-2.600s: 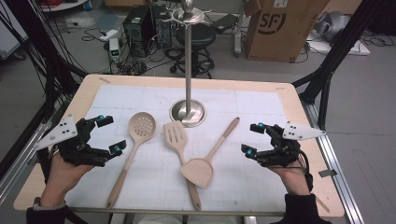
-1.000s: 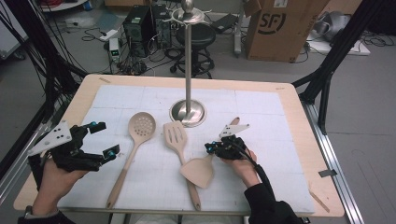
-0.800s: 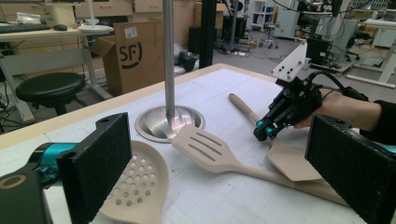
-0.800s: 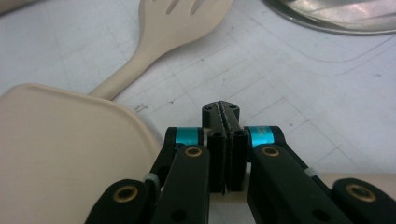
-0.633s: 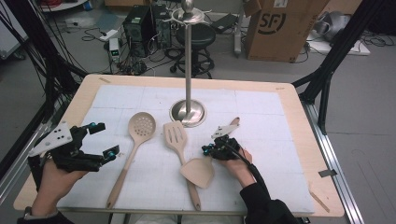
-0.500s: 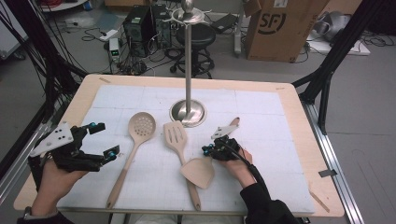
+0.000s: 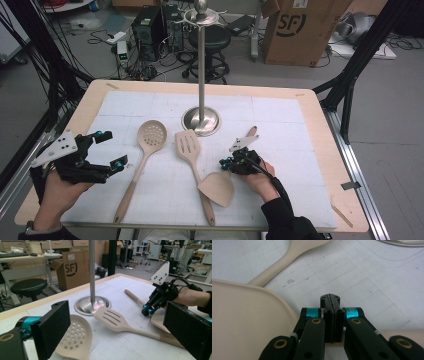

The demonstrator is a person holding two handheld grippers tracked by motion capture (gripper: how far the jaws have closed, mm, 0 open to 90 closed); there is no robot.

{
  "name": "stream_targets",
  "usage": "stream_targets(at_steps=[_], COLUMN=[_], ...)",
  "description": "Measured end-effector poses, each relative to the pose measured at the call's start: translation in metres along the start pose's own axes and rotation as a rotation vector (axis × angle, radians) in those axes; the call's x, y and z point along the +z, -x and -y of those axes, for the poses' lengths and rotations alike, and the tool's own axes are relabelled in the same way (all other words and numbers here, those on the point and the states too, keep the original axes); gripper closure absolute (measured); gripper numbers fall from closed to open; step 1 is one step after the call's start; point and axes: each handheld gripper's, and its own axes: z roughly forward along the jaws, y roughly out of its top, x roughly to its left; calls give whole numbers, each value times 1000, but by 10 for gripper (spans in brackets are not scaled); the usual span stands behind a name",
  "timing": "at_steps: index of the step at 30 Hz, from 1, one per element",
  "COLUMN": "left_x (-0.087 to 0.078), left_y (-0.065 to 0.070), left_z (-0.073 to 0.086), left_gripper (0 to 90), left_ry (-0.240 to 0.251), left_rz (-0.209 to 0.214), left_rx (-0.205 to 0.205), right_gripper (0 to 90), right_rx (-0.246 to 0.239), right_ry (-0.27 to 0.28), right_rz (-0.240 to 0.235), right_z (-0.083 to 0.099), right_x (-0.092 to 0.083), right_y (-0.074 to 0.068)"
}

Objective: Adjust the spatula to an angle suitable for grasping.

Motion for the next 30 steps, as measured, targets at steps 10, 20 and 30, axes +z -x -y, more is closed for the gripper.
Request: stream_targets(at_steps=[10, 20, 30], left_x=[2, 4, 9], left_y=[1, 1, 1], left_z=[0, 0, 0], left_gripper=[78, 78, 78], left_ry=[-6, -5, -11], left_rz=[6, 15, 26], left_rx=[-2, -4, -4], right_gripper=[900, 900, 900], right_rx=[6, 30, 38], right_ry=[-6, 2, 3], right_rz=[-18, 4, 20], right_z=[10, 23, 38], right_x=[-11, -24, -40], right_y=[2, 1, 1])
